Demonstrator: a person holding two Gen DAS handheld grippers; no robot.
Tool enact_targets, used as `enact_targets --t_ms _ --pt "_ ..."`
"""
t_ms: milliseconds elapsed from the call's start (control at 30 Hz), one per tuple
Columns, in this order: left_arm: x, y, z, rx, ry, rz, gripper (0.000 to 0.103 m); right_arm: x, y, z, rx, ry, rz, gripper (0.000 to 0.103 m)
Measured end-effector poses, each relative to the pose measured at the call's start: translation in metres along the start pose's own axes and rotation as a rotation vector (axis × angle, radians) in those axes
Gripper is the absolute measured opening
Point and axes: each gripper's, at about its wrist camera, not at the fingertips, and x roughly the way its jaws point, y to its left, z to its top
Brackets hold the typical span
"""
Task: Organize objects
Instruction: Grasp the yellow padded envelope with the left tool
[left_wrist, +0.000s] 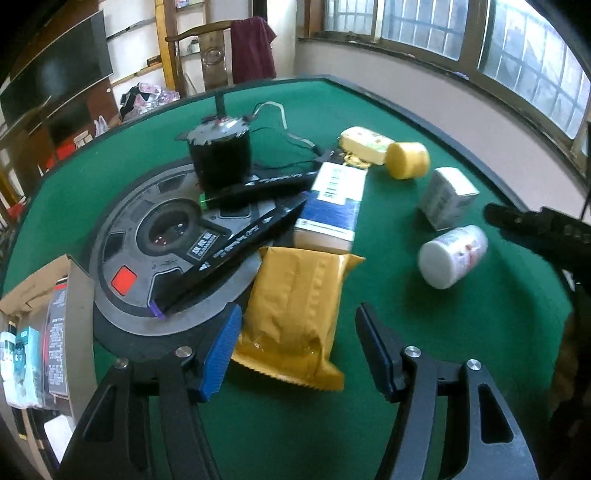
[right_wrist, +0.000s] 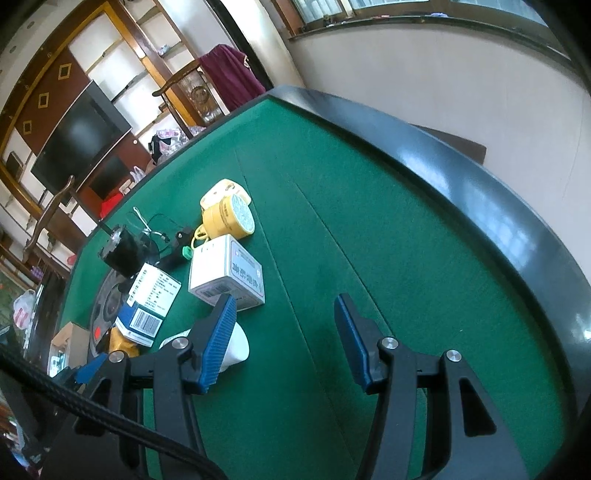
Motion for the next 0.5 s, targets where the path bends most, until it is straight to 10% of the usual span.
enact_targets --t_ms 500 --pt "0.024 -0.015 0.015 0.03 0.016 0.086 0.058 -0.001 0.001 -0.002 -0.002 0.003 0.005 0.054"
